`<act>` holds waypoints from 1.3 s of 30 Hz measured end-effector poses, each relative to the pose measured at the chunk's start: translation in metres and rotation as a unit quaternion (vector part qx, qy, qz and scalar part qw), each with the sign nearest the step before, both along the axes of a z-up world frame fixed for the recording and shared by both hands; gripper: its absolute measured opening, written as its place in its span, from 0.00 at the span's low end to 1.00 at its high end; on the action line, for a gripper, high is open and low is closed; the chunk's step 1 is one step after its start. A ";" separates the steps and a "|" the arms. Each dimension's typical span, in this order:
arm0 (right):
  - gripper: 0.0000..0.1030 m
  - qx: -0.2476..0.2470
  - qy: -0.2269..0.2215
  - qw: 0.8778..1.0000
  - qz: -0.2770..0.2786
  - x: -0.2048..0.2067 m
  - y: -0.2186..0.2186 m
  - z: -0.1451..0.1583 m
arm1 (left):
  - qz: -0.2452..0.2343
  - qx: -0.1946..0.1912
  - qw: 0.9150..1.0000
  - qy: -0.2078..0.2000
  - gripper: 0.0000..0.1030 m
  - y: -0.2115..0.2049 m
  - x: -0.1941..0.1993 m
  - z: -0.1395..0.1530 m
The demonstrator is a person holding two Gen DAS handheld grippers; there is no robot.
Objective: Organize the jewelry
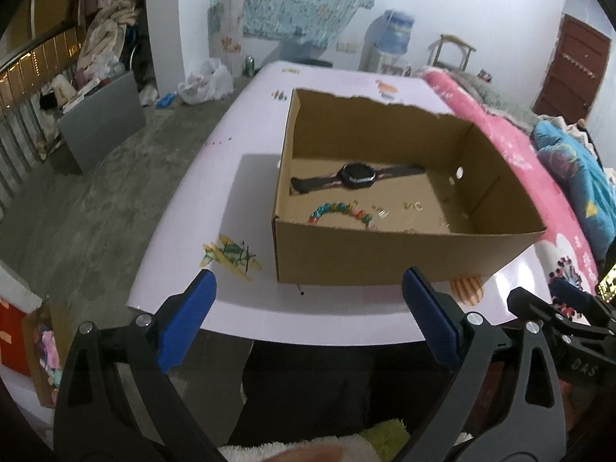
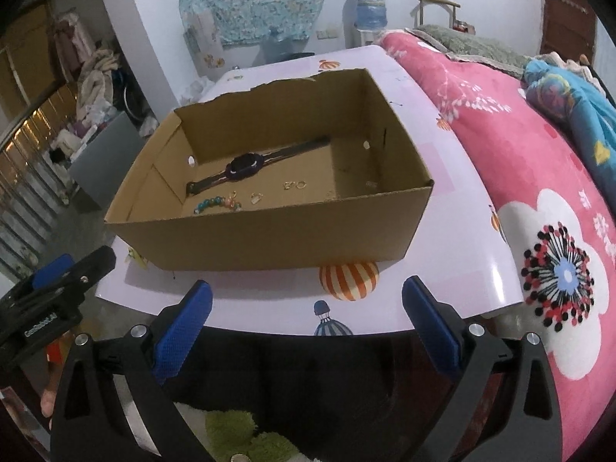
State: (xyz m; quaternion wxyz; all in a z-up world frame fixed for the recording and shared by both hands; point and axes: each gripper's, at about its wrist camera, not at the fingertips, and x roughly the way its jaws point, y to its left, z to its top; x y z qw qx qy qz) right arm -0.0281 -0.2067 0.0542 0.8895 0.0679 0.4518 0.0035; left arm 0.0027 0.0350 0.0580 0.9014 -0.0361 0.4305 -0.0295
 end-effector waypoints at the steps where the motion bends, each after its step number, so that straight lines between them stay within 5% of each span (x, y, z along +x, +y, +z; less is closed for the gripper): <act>1: 0.93 -0.007 0.000 1.000 0.001 0.000 0.002 0.000 | 0.001 0.002 1.000 0.002 0.91 -0.002 0.001 -0.001; 39: 0.93 -0.037 0.008 0.999 0.000 0.008 0.004 0.002 | 0.003 0.029 0.999 0.036 0.91 -0.017 0.007 -0.008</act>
